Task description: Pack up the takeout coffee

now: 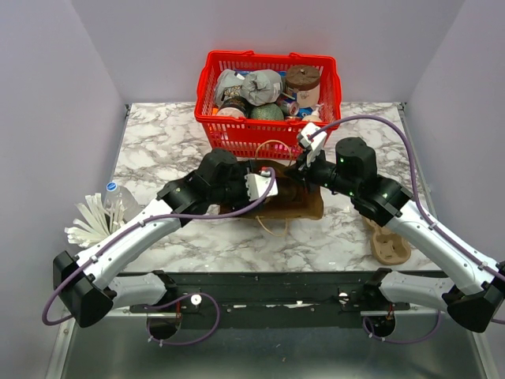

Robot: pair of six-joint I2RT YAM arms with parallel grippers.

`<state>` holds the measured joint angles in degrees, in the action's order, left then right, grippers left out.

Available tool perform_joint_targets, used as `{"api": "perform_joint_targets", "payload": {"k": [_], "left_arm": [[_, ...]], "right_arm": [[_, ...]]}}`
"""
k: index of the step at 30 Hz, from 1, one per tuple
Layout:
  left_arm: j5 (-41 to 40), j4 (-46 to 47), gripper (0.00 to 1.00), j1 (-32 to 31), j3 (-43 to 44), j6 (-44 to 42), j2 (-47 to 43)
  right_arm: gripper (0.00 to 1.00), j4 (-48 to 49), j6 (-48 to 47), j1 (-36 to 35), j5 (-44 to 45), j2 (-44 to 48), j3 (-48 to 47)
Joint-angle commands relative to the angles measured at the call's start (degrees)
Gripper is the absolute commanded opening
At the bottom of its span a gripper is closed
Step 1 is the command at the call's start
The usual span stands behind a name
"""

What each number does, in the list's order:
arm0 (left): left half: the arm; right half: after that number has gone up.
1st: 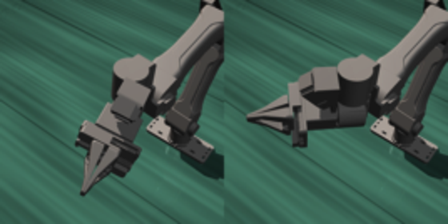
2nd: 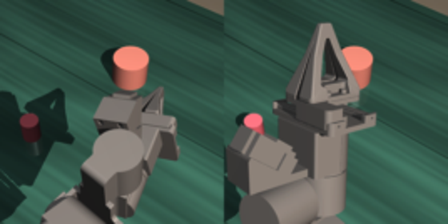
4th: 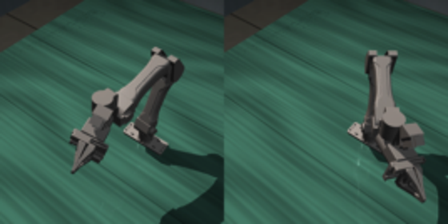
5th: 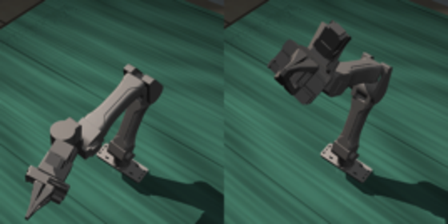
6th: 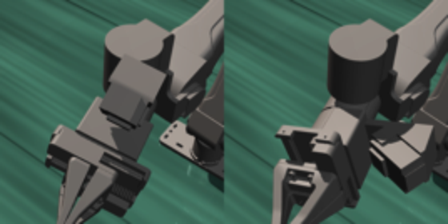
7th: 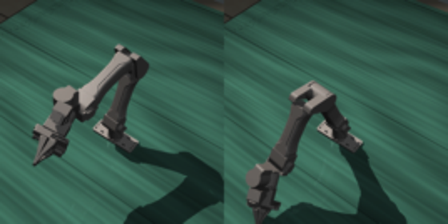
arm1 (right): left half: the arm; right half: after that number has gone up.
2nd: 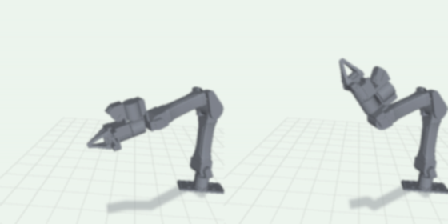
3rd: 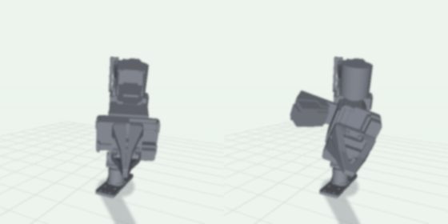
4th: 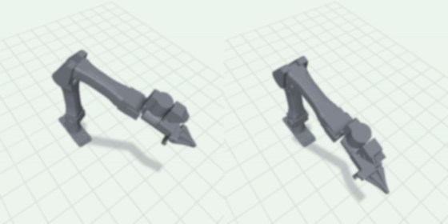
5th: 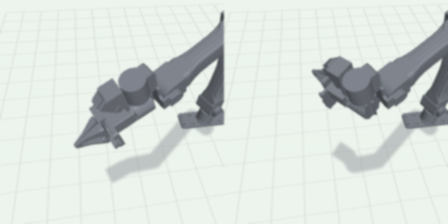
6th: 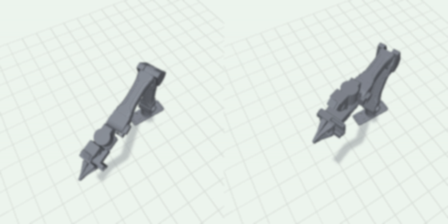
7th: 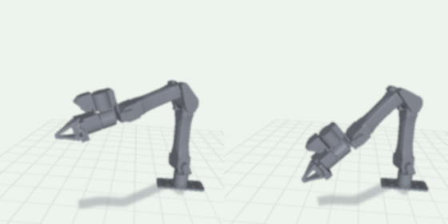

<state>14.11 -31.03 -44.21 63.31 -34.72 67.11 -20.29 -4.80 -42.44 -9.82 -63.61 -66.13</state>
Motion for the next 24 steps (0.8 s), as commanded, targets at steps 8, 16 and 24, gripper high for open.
{"api": "perform_joint_targets", "payload": {"k": [8, 16, 24], "left_arm": [[-11.03, 0.09, 0.0, -2.46, -0.81, -16.86, -0.31], [-12.35, 0.88, 0.0, -4.66, -6.7, -22.76, -2.34], [-13.23, 2.63, 0.0, -5.54, -9.6, -22.5, -2.69]], "right_arm": [[0.01, -2.99, -2.58, -1.59, 0.25, 2.18, -2.87], [0.01, 0.77, -4.96, -3.09, 2.0, 4.11, 1.08], [0.01, 4.21, -6.1, -3.09, -0.28, 6.13, 4.6]]}}
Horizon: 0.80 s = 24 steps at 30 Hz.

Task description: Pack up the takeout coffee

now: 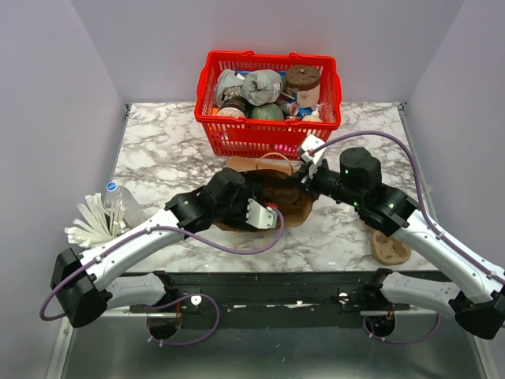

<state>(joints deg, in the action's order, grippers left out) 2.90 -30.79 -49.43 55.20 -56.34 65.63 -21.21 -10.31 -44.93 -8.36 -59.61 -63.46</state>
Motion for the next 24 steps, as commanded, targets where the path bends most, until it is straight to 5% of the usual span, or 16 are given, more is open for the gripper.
{"api": "perform_joint_targets", "payload": {"k": [1, 16, 24], "left_arm": [[-2.02, 2.74, 0.0, -0.32, -2.02, -0.71, -1.29], [-0.96, 8.9, 0.0, -0.32, -5.98, -3.87, -3.75], [-5.79, 12.59, 0.0, -0.23, -5.63, -3.87, -1.12]], "right_arm": [[0.0, 5.13, -0.16, -0.6, -2.1, 2.05, 1.94], [0.0, 5.13, 9.94, 1.51, -2.1, -2.08, -2.54], [0.0, 4.69, 7.14, 1.86, -8.16, -3.05, -4.04]]}}
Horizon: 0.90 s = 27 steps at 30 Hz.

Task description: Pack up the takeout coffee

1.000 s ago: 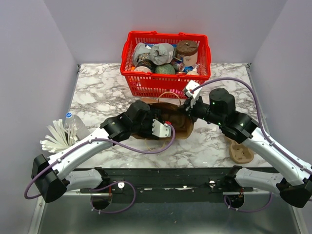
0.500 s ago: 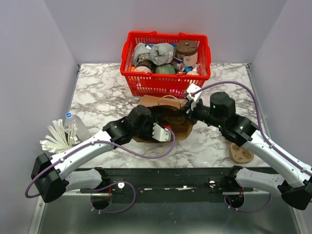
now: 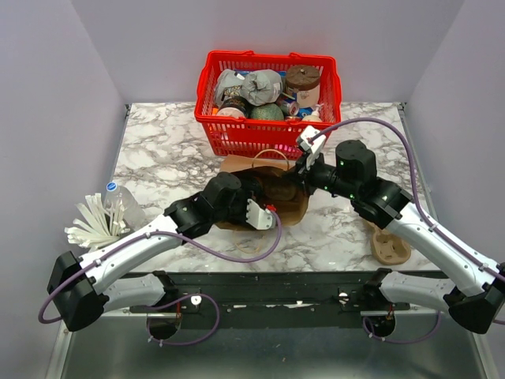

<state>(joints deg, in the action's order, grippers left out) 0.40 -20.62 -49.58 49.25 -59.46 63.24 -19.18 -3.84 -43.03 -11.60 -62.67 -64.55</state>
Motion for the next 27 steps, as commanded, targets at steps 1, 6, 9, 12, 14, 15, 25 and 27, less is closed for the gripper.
{"api": "perform_joint_targets", "payload": {"k": [1, 6, 9, 12, 14, 15, 25, 27], "left_arm": [[-3.22, 2.34, 0.0, 0.1, 0.32, -1.18, 1.36], [-3.04, 0.94, 0.0, 0.01, 1.02, -2.76, 1.71], [-2.95, -1.35, 0.0, 0.19, 1.72, -3.91, 2.41], [-3.3, -1.7, 0.0, 0.8, 1.46, -4.26, 2.41], [-4.09, -1.18, 0.0, 1.42, 1.2, -3.74, 2.94], [-4.18, -1.26, 0.0, 1.77, 1.37, -3.04, 3.2], [-4.98, -0.83, 0.0, 4.05, 4.62, -0.83, 7.07], [-4.8, -0.38, 0.0, 4.23, 4.89, -1.18, 7.51]], "right_arm": [[0.01, 2.57, 0.67, -0.13, -4.93, 0.01, -3.03], [0.0, 2.57, 0.85, -0.04, -6.16, -0.17, -3.03], [0.01, 2.57, -0.38, -0.04, -6.95, -0.17, -3.21], [0.01, 2.74, -1.52, -0.04, -7.39, -0.17, -3.12], [0.01, 2.74, -2.22, -0.04, -7.74, -0.08, -3.21], [0.0, 2.66, -2.4, -0.04, -7.91, -0.08, -3.12], [0.0, 1.34, -2.05, -0.04, -9.41, -0.96, -3.91], [0.0, 1.25, -1.53, 0.31, -10.11, -1.57, -4.09]]}}
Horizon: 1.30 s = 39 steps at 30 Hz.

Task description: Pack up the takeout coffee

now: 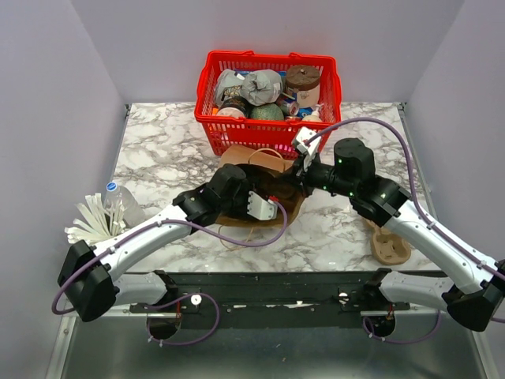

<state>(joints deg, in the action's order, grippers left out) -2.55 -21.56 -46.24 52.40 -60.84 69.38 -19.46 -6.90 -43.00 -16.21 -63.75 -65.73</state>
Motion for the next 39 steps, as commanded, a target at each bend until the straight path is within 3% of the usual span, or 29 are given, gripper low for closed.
{"api": "perform_joint_targets", "payload": {"k": [1, 18, 39], "left_arm": [[-1.67, 0.73, 0.0, 1.06, 1.91, 0.11, 1.72], [6.67, 6.97, 0.0, 4.49, 0.77, 0.9, 4.88], [8.26, 9.26, 0.0, 5.02, 1.39, -0.07, 11.82]], "right_arm": [[0.0, 1.45, 1.71, 0.46, -5.85, -0.59, -3.08], [0.0, 0.83, 3.64, 3.89, -10.42, -2.35, -3.87], [0.0, 0.74, 4.52, 5.65, -11.65, -2.35, -3.61]]}}
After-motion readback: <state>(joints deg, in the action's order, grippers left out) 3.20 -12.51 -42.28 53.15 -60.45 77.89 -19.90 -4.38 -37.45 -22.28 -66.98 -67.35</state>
